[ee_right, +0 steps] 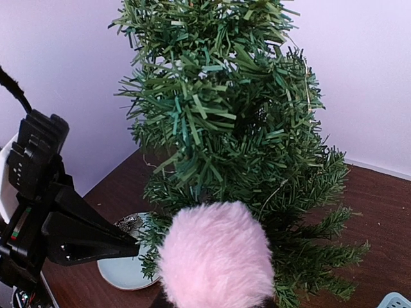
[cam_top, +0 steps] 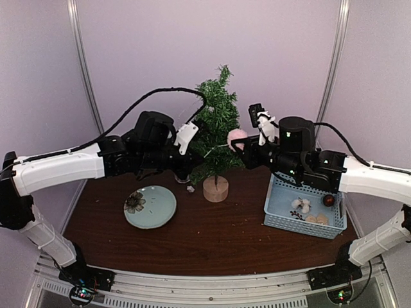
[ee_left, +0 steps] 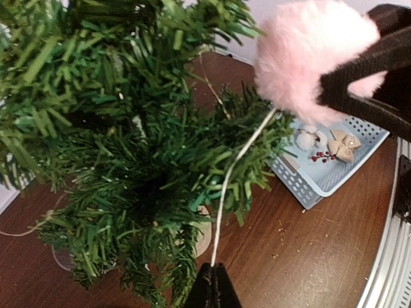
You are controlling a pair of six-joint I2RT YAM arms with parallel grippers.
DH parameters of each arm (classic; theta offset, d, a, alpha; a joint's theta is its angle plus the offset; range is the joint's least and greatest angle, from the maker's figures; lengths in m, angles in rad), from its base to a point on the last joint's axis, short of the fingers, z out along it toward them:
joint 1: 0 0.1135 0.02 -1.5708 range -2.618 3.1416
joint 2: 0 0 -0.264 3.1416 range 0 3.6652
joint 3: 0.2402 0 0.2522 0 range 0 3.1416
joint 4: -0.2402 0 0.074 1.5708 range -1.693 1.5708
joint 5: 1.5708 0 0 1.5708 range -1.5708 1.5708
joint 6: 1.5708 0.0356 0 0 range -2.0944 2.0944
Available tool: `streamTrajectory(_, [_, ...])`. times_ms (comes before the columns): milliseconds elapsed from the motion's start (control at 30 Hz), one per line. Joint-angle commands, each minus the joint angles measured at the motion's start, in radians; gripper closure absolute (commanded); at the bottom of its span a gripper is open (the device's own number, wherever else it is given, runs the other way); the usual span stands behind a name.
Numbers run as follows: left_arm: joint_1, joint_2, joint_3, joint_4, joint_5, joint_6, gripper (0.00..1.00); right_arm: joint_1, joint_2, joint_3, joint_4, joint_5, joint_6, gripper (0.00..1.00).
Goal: Decorate the small christmas tree
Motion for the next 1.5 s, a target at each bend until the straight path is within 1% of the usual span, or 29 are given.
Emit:
streamTrajectory(0, [-0.003, 0.036, 0.06, -0.035, 0.122, 0.04, 1.0, 0.008, 0.007, -0.003, 0.007, 0.022, -0.009, 1.0])
streamTrajectory(333, [-0.022, 0.107, 0.163, -0.035, 0.187, 0.045, 1.0, 0.019, 0.022, 0.01, 0.005, 0.019, -0.018, 1.0])
streamTrajectory(567, [-0.03, 0.121, 0.208, -0.021, 0.189, 0.006, 1.0, 0.026, 0.025, 0.009, 0.01, 0.029, -0.019, 1.0])
streamTrajectory(1100, [-0.021, 0.167, 0.333, -0.084, 0.098, -0.181, 1.0, 0.028, 0.018, -0.002, 0.009, 0.044, -0.026, 1.0])
streamTrajectory(1300, [0.004, 0.158, 0.331, -0.092, 0.08, -0.256, 1.0, 0.028, 0.015, -0.007, 0.01, 0.048, -0.033, 1.0])
streamTrajectory(1467, [0.035, 0.153, 0.313, -0.092, 0.099, -0.315, 1.0, 0.028, 0.011, -0.011, 0.011, 0.048, -0.043, 1.0])
